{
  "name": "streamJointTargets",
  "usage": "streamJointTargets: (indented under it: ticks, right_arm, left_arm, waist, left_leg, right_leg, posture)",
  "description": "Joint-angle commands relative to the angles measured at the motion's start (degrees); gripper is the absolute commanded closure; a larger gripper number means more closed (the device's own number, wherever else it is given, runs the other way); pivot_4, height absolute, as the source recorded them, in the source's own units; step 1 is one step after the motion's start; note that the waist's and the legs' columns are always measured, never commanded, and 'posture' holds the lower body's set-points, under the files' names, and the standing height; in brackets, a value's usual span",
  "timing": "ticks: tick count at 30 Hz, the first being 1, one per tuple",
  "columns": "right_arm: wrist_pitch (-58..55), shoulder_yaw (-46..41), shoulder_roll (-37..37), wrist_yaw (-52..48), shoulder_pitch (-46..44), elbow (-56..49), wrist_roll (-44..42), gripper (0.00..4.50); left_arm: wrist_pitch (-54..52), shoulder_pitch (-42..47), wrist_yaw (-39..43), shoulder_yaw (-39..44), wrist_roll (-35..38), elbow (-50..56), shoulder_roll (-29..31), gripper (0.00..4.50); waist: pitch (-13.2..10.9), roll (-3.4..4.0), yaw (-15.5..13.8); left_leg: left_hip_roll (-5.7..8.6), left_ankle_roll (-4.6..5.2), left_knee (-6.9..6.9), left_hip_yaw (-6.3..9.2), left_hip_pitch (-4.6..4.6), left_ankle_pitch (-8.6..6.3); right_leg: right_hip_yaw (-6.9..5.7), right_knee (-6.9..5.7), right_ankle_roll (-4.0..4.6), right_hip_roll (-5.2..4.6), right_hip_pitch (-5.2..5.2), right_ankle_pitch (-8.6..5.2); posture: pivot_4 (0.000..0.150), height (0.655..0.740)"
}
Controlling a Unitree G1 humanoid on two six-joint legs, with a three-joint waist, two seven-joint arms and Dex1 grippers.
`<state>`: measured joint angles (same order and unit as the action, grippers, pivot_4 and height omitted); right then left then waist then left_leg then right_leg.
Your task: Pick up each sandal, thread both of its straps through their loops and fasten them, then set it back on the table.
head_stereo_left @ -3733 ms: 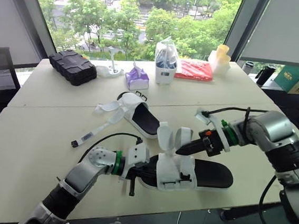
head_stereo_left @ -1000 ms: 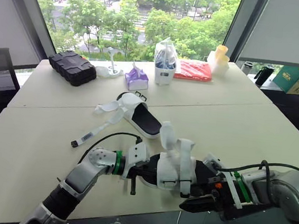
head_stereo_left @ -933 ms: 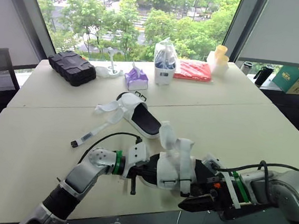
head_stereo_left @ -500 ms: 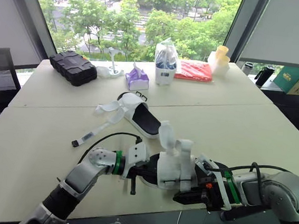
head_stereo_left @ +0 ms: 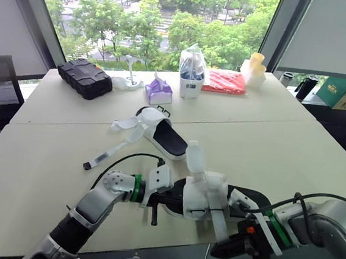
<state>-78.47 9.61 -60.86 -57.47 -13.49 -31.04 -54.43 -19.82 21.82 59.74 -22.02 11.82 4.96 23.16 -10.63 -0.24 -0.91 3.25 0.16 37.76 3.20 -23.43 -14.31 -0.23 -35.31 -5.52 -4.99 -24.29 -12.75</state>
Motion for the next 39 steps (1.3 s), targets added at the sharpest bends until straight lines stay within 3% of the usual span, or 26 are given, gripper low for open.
streamJointTargets:
  ticks: [1,18,21,27,39]
  right_arm:
    - [3.5,1.3,-3.9,-4.2,1.8,-4.5,0.6,4.44]
    - [18.1,0.3,-17.9,-15.4,13.2,-13.8,4.9,4.44]
    - [20.4,-3.1,-16.8,-15.3,11.9,-12.5,4.0,4.44]
    - [16.9,-8.5,-11.4,-11.6,1.0,-7.2,-3.0,4.44]
    - [5.2,-5.1,1.4,-1.4,-16.2,11.0,-2.7,4.44]
  left_arm:
    - [-1.2,-0.2,0.6,-1.2,-0.3,1.8,0.8,4.5]
    - [0.3,1.4,2.7,-3.7,-2.7,0.9,3.1,4.5]
    - [0.5,1.6,2.8,-3.8,-2.8,0.5,3.1,4.5]
    - [1.2,1.6,3.0,-4.0,-3.0,-0.2,3.2,4.5]
    - [2.4,1.8,2.6,-4.4,-3.9,-0.7,2.8,4.5]
  waist:
    - [0.0,-0.01,0.1]
    - [0.0,0.0,-0.1]
    - [0.0,0.0,0.0]
    - [0.0,-0.01,0.1]
    - [0.0,0.0,0.1]
  left_leg:
    - [0.0,0.01,0.0,0.0,0.0,-0.01]
    - [-0.01,0.03,0.01,0.03,0.01,-0.02]
    - [-0.01,0.03,0.02,0.02,0.01,-0.03]
    - [-0.02,0.03,0.11,0.03,0.03,-0.03]
    - [-0.02,0.04,0.13,0.04,0.02,-0.03]
  right_leg:
    - [-0.01,0.0,-0.01,0.0,0.0,0.0]
    - [-0.02,0.07,0.03,-0.04,0.06,-0.05]
    - [-0.01,0.08,0.03,-0.06,0.06,-0.06]
    - [-0.01,0.07,0.12,-0.04,0.16,-0.1]
    - [0.03,0.07,0.16,-0.08,0.14,-0.07]
  posture:
    - [0.15,0.74]
    - [0.15,0.74]
    - [0.15,0.74]
    - [0.15,0.74]
    - [0.15,0.74]
